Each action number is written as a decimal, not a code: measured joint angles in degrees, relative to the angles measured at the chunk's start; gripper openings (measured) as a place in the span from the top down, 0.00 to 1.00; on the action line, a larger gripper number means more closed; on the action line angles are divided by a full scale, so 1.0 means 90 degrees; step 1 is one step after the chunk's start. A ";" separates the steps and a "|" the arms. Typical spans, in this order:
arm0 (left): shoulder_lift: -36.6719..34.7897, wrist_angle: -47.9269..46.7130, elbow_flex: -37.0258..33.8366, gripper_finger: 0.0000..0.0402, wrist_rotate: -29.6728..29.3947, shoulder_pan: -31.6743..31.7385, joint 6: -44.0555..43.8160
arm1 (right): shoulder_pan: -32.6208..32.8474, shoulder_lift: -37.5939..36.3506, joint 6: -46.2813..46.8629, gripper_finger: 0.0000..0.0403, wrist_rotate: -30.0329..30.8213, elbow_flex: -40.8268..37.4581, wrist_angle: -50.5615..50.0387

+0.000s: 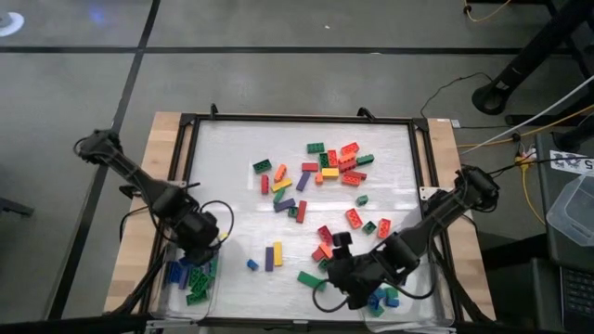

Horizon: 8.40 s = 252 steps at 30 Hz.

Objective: Sort blocks by size
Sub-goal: Put the large blue game piece into the left transparent bin, then put the small blue game piece into the right transparent bin, then put the large violet block into the left transparent bin

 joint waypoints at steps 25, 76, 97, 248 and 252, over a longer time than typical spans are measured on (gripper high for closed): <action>0.0072 -0.0131 -0.0620 0.52 -0.2236 -0.0298 -0.2314 | -0.0037 0.0005 -0.0560 0.50 0.0066 0.0000 0.0325; -0.0044 -0.0029 -0.0610 0.53 -0.1926 -0.0417 -0.1683 | -0.0440 0.0628 -0.1223 0.50 -0.0277 -0.0002 0.0471; 0.1144 0.4886 -0.0605 0.53 -0.4502 -0.0263 0.6373 | -0.0440 0.0622 -0.1251 0.50 -0.0644 -0.0002 0.0408; 0.3020 0.3380 0.1414 0.51 -0.2127 0.1344 0.7701 | 0.1371 0.0610 0.5135 0.47 -0.1775 0.0410 -0.3046; 0.3072 0.3465 0.1031 0.51 -0.2229 0.1299 0.8339 | 0.1354 0.0610 0.5131 0.44 -0.1773 0.0347 -0.3042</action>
